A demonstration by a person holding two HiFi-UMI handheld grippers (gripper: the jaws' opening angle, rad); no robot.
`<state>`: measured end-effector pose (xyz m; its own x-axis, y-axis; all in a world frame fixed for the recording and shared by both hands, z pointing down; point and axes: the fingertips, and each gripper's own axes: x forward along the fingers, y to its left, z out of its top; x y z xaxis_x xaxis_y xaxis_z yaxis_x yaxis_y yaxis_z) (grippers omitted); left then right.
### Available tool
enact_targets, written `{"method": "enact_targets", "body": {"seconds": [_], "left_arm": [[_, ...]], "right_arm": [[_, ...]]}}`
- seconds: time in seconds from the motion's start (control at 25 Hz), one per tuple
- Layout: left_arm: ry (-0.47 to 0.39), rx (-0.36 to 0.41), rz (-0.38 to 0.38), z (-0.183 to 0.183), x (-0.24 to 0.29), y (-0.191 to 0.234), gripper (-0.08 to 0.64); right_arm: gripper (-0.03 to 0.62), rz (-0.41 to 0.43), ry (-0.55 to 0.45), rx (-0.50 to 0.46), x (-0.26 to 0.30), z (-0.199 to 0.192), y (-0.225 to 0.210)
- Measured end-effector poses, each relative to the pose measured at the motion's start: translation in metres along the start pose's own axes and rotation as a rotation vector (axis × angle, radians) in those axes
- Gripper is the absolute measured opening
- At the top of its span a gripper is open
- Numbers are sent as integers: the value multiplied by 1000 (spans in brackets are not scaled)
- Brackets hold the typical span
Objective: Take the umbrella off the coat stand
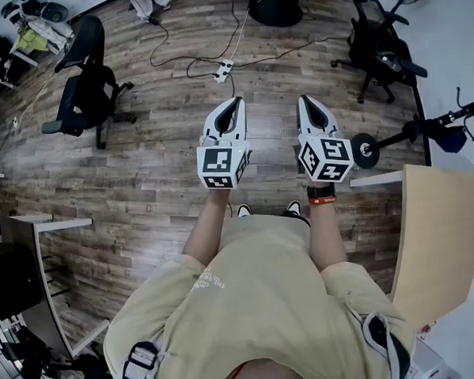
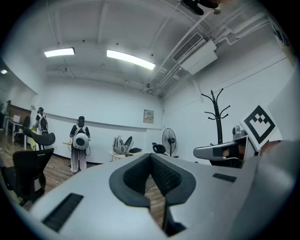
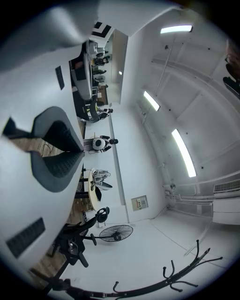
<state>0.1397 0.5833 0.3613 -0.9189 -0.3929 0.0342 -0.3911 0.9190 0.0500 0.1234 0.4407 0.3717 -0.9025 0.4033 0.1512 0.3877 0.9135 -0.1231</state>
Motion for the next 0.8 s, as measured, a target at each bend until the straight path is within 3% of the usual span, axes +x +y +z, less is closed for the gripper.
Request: {"method": "enact_targets", "body": {"seconds": [0.4, 0.6, 0.8], "left_arm": [[25, -14, -60, -17, 22, 15, 25], [26, -34, -75, -20, 68, 16, 25], [19, -1, -91, -10, 133, 2, 25]], "right_arm": [[15, -22, -7, 25, 26, -16, 21], [15, -28, -42, 22, 55, 0, -8], [15, -44, -69, 26, 85, 18, -61]]}}
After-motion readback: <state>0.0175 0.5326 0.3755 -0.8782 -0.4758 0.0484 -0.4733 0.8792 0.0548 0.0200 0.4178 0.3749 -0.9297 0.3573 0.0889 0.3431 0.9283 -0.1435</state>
